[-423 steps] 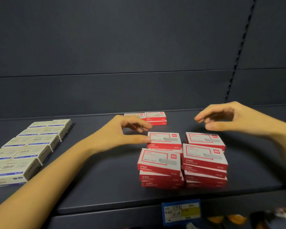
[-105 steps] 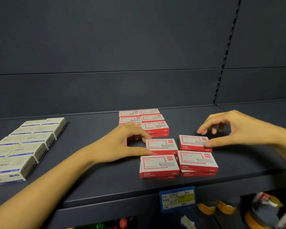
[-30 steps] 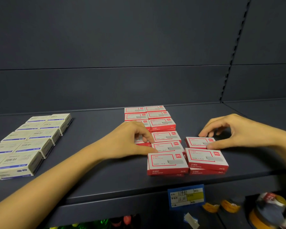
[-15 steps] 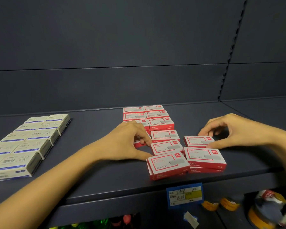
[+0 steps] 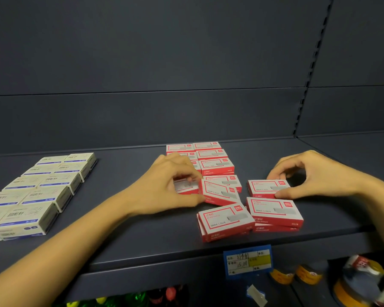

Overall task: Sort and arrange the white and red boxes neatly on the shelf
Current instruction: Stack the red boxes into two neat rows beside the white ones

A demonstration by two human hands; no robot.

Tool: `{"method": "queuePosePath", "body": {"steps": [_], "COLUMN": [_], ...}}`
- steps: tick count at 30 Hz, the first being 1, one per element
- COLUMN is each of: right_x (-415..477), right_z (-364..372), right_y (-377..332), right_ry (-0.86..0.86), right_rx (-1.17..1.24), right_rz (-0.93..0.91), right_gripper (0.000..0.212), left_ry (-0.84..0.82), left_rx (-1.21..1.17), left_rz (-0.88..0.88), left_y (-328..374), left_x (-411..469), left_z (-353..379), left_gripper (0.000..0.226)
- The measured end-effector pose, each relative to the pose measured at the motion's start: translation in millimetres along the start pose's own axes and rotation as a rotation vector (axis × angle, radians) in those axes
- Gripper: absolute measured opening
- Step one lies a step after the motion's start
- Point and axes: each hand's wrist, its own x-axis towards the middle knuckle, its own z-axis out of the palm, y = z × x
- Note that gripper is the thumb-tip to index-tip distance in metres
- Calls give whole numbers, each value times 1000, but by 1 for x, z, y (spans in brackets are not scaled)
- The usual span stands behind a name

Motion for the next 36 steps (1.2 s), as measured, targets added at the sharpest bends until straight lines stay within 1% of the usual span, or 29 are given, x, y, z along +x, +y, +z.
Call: {"method": "queuePosePath", "body": {"steps": [4,9,11,15,20,23,26,30,36], "right_x": [4,22,32,52,62,61,55,45,41], "right_z": [-4,1,6,18,28,30,27,27,33], "right_y": [-6,-24,-30,-33,-32,-34,-29,-18,-12], "right_ry": [70,91,96,96,81,99,138,147,161], "right_rx": [47,9,-4,-71,-130,-134,-111,-71,15], "right_rz": [-30,-74,-85,-64,-79,-126,-174,-184,-182], "right_gripper": [37,43,44,40,33,38,39,40,40], "left_ry": [150,218,208,116,121,129,153,168,192], "left_rx": [4,3,12,27,-4,-17,-17,0,-82], "left_rz": [-40,-143,-163,-227,-269,-284,-305,-342,-368], "left_y": [-6,-19,-22,-27,-30,-32,-31,-32,-35], "left_x": [-10,-27,-35,-42,-41,-40,-39,-39,-36], "left_z": [-17,-36,-36,-30,-26,-23,-17,-12,-9], "left_gripper": [30,28,28,23,24,27,30,34,29]}}
